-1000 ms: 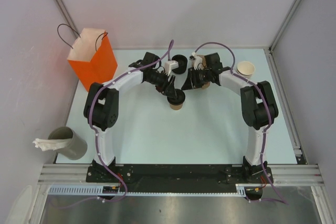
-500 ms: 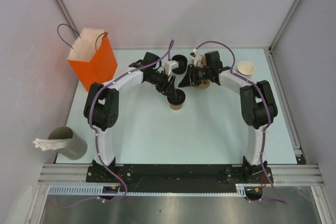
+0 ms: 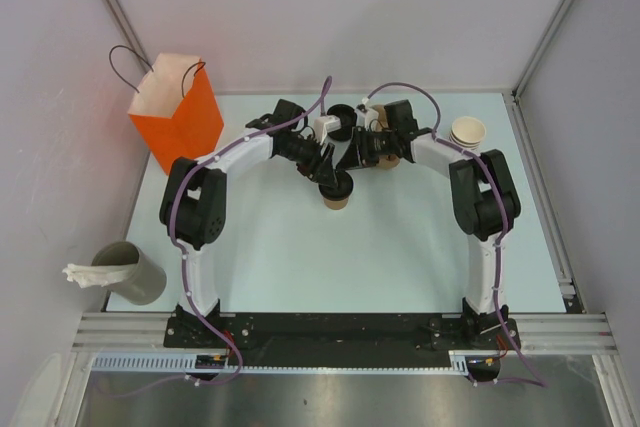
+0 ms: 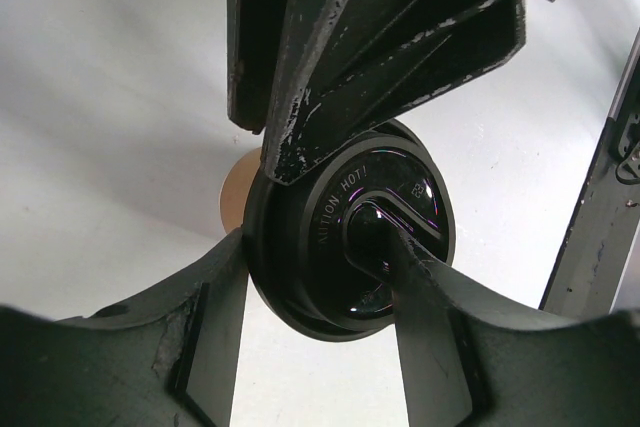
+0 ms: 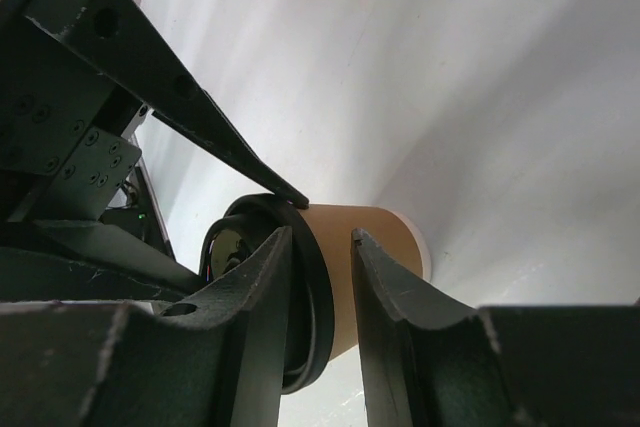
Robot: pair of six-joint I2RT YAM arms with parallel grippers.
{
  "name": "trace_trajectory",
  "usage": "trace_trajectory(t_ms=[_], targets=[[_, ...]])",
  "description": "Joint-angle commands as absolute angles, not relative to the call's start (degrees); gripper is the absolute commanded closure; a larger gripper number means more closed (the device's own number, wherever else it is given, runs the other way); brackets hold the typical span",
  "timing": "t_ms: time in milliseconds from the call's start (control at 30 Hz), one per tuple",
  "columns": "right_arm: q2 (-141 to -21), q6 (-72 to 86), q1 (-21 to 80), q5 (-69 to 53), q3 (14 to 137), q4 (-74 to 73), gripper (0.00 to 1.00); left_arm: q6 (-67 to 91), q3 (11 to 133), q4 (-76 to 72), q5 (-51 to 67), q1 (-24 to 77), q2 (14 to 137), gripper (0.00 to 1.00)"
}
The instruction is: Pack the takeout coffee
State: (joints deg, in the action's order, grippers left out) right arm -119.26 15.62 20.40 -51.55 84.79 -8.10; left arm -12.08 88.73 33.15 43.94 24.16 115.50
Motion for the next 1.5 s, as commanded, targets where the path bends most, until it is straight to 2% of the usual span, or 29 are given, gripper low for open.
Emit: trace_trajectory(t_ms=[0,267,400,633,900,1033,1233,1367,1467], targets=[[-120.5,15.9,20.3,-54.4,86.84,-8.71,0.66,-16.52,87.1,33.66,33.31,25.84,118.74,0.5],[-121.73,9.5,21.36,-51.42,88.94,-16.16,0.68,-16.7,87.36,33.84,33.14,25.93,119.09,0.5],[-122.25,4.49,22.67,-41.96,90.52,-23.79,0.69,-16.87,87.28,34.19,32.17,25.93,118.92,0.51],[-122.08,-2.72,24.95,-29.37,90.09,-29.0,0.69,-17.4,87.63,34.8,30.24,25.93,119.27,0.51],[-123.57,-7.29,27.68,-21.72,89.65,-31.9,0.68,-17.93,88.33,35.68,29.01,25.93,120.32,0.5],[-123.14,-6.25,27.43,-21.79,90.0,-31.56,0.67,-18.11,88.68,36.3,28.92,26.02,120.67,0.5],[-116.73,-0.63,21.1,-34.44,92.28,-26.99,0.55,-18.11,88.86,36.3,28.92,26.1,120.85,0.5],[-114.09,1.3,18.46,-41.82,92.99,-26.02,0.4,-18.02,89.03,36.12,29.09,26.19,120.76,0.51],[-113.2,2.11,17.32,-45.78,92.11,-26.1,0.33,-17.84,89.38,36.12,30.23,26.19,120.5,0.51]])
